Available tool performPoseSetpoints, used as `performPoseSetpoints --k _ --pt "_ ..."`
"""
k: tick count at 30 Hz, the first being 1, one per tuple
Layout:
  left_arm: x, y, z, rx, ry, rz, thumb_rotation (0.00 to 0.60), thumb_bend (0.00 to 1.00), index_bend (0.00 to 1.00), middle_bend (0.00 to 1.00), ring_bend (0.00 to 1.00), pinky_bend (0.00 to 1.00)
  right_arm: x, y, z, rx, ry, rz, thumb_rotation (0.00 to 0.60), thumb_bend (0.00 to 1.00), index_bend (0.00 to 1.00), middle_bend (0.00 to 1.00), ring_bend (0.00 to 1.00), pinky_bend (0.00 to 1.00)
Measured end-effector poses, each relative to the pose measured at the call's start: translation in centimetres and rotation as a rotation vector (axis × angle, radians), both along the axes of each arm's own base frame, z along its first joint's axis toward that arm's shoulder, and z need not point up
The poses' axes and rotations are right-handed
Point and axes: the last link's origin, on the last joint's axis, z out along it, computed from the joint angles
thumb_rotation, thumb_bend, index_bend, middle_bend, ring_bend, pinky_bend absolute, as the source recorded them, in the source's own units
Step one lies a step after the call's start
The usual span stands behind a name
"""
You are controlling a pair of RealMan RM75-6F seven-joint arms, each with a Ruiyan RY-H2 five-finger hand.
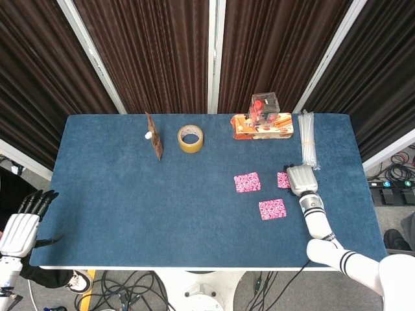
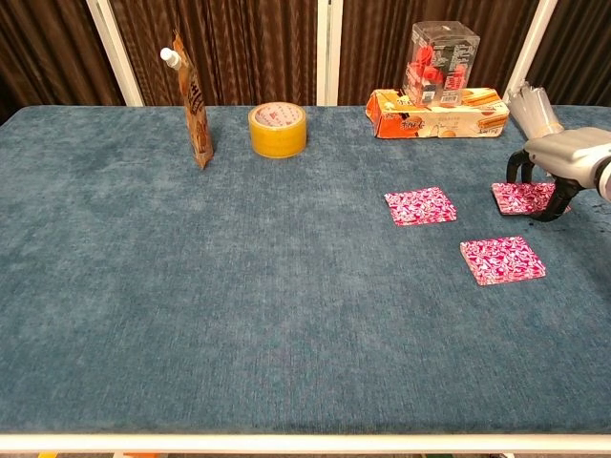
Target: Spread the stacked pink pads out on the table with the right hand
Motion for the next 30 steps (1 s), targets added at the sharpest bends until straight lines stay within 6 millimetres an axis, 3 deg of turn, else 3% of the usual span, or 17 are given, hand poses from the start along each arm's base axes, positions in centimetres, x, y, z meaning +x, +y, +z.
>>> performPoseSetpoints --k 5,14,19,22,25,27,30 --pt "0.0 0.0 0.0 0.001 -0.003 -0.004 0.600 0.00 0.11 0.09 0.00 0.10 0.0 0.2 0.6 0.017 -0.013 -0.003 0.600 0.10 0.13 0.13 0.75 0.80" --pt "0.0 0.0 0.1 0.005 -0.004 -0.004 0.600 0.00 0.11 0.09 0.00 0.10 0.8 1.0 1.2 0.031 -0.040 0.019 0.600 0.10 0.11 0.13 0.75 0.80" --pt "0.1 0.0 0.1 0.006 -0.001 -0.010 0.600 0.00 0.11 0.09 0.00 0.10 2.1 2.2 2.7 -0.003 -0.099 0.090 0.600 0.10 0.11 0.17 0.71 0.78" --pt "0.2 0.1 0.0 0.007 -0.001 -0.013 0.600 0.00 0.11 0.09 0.00 0.10 2.7 3.3 4.4 -0.049 -0.153 0.147 0.600 0.10 0.13 0.18 0.56 0.62" --pt "0.3 0.1 0.0 0.006 0.002 -0.016 0.600 0.00 0.11 0.09 0.00 0.10 2.4 4.9 6.4 -0.091 -0.188 0.202 0.600 0.10 0.12 0.12 0.21 0.21" --pt "0.5 0.2 0.0 0.007 0.001 -0.018 0.600 0.00 0.11 0.09 0.00 0.10 1.5 6.5 7.7 -0.109 -0.182 0.238 0.600 0.10 0.07 0.08 0.03 0.02" --pt "0.6 0.3 0.0 0.010 0.000 -0.022 0.600 0.00 0.11 0.09 0.00 0.10 -0.3 9.4 9.2 -0.134 -0.149 0.265 0.600 0.10 0.01 0.02 0.00 0.00"
